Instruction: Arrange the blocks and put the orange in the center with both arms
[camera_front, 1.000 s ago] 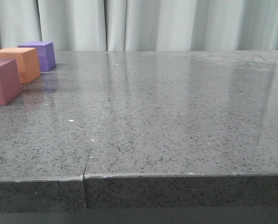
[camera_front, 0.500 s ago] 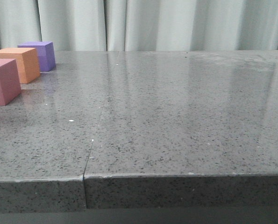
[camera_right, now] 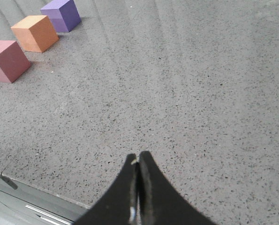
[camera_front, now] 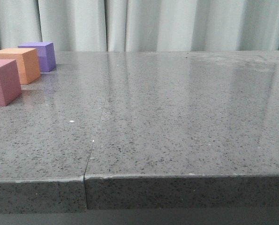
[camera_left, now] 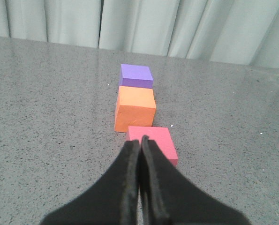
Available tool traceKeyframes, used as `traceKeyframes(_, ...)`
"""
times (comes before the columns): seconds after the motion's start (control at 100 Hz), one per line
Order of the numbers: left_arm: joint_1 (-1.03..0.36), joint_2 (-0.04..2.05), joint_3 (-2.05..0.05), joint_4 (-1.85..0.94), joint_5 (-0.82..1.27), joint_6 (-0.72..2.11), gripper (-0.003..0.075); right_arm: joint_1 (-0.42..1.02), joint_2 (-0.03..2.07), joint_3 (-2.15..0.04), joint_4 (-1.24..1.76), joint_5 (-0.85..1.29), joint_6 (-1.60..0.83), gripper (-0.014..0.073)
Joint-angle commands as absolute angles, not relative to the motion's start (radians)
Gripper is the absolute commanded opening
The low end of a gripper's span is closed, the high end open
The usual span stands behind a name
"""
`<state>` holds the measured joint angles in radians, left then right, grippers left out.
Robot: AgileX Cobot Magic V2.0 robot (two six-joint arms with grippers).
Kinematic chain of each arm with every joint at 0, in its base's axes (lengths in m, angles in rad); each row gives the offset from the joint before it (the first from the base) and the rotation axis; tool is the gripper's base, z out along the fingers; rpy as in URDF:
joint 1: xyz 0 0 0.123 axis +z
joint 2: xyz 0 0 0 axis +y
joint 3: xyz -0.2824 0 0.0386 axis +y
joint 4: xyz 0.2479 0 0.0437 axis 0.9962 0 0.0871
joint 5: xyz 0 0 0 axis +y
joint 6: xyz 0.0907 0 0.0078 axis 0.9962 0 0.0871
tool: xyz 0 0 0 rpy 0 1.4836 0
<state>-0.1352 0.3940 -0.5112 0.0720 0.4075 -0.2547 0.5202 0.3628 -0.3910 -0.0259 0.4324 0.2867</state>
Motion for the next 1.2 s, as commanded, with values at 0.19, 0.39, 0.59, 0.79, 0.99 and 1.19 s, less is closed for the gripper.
traceKeyframes(0.19,-0.138,0.263,-0.438,0.090,0.381,-0.262,-0.0020,0.518,0.369,-0.416,-0.039,0.360,0.276,-0.0069)
traceKeyframes(0.39,-0.138,0.229,-0.347,0.089,0.367,-0.262,-0.0020,0.518,0.369,-0.416,-0.039,0.360,0.276,-0.0069)
traceKeyframes(0.59,-0.136,0.211,-0.220,0.089,0.162,-0.262,-0.0020,0.518,0.369,-0.416,-0.039,0.360,0.276,-0.0069)
traceKeyframes(0.79,-0.074,0.164,-0.120,0.060,0.040,-0.150,-0.0020,0.518,0.369,-0.416,-0.039,0.360,0.276,-0.0069)
traceKeyframes(0.99,-0.011,0.042,-0.048,0.030,0.043,-0.121,-0.0020,0.518,0.369,-0.416,-0.039,0.360,0.276,-0.0069)
traceKeyframes(1.19,0.017,-0.033,0.041,-0.026,0.081,-0.060,-0.0020,0.518,0.370,-0.416,-0.039,0.359,0.276,-0.0069)
